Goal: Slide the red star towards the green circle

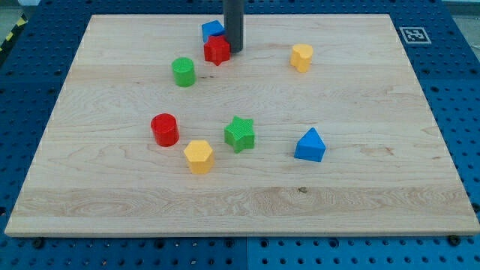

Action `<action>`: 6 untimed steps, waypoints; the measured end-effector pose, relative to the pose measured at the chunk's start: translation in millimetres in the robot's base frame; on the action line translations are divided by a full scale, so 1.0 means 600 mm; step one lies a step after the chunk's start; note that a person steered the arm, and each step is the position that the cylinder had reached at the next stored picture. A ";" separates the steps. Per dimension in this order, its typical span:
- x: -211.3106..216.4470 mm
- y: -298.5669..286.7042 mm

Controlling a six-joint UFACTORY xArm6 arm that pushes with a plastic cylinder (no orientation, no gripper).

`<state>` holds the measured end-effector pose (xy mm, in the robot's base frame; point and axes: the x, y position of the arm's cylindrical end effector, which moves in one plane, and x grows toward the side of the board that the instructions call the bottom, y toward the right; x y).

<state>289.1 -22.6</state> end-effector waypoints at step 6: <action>0.084 -0.083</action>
